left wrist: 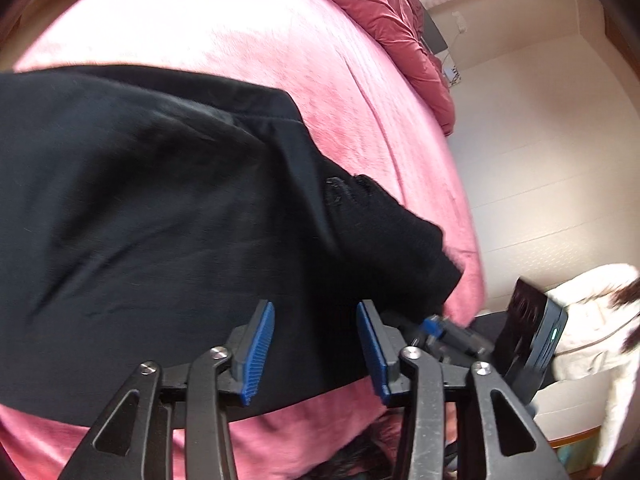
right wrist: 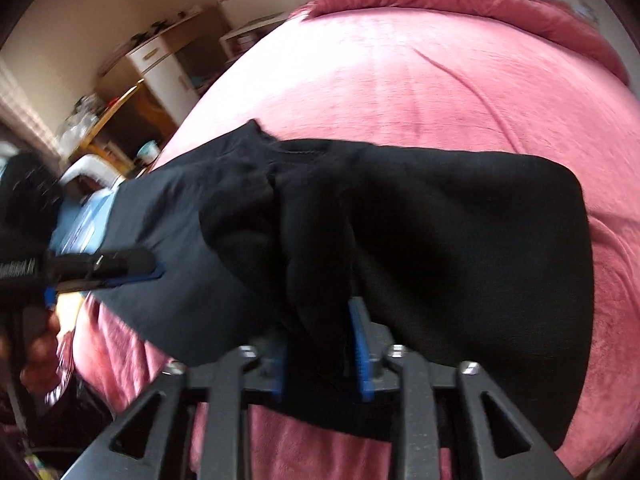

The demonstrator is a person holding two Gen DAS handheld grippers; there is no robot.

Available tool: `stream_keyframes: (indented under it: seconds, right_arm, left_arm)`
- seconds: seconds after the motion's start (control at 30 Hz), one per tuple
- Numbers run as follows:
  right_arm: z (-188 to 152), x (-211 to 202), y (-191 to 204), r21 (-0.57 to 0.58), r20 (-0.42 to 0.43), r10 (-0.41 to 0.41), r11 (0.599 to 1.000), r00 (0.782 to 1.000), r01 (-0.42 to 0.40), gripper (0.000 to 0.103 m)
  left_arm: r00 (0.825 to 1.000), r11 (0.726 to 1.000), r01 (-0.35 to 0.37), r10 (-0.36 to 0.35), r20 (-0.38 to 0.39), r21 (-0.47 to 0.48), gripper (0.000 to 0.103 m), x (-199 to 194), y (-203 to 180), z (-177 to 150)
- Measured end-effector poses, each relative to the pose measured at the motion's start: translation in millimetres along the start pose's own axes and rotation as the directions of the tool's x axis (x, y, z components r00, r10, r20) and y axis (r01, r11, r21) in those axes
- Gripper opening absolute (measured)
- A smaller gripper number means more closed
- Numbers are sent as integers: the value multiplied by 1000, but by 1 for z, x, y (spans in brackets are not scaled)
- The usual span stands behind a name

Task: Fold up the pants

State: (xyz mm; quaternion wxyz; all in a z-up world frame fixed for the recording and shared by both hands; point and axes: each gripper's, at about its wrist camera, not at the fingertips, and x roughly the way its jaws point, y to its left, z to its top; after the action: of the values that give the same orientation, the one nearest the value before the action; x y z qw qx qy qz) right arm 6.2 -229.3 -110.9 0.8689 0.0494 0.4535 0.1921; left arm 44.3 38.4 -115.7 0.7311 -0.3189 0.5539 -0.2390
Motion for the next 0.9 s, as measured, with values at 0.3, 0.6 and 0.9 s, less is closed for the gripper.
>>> stream_keyframes:
  seconds: [0.3,0.6,0.9]
  right_arm:
    - [-36,-40,-26,109,41,142,983,989,-146,56]
    - [-108,-94,-105,342,27,-120,934,992,103,57]
    - [-118,-61,-113,383,-36,-168,908,985,169,64]
  left_arm:
    - [996,994,65,-69,-55,-86,63,20,0,10]
    - [985,999,-13,5,-175,-46,62,73,-30,15]
    - [990,996,91,-88,-114,20,17,59,-68,25]
